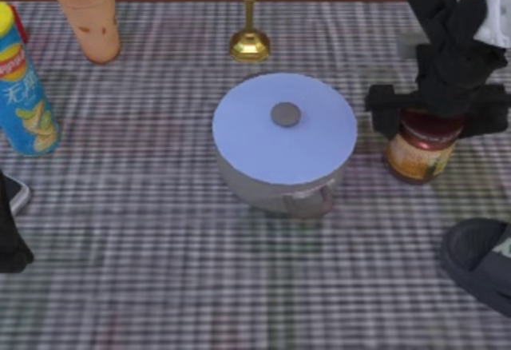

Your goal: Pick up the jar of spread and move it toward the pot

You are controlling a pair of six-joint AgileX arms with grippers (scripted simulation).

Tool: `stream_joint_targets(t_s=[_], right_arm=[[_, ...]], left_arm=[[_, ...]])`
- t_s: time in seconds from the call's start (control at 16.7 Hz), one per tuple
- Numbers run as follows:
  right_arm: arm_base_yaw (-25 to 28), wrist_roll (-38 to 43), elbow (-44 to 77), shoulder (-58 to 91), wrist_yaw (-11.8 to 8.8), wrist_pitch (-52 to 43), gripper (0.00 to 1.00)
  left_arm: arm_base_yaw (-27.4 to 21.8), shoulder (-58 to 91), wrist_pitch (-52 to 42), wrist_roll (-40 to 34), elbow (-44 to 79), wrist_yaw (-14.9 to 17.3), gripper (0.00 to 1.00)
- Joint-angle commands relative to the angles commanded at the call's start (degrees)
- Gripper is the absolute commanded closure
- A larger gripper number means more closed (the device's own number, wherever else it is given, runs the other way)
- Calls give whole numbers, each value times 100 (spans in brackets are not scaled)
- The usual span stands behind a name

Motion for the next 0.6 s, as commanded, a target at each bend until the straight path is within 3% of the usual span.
stream_joint_targets(t_s=[0.24,0.6], right_arm=[[0,0,0,0,0,0,2],[0,0,0,0,0,0,0]], left_arm=[[0,0,0,0,0,0,0],[0,0,0,0,0,0,0]])
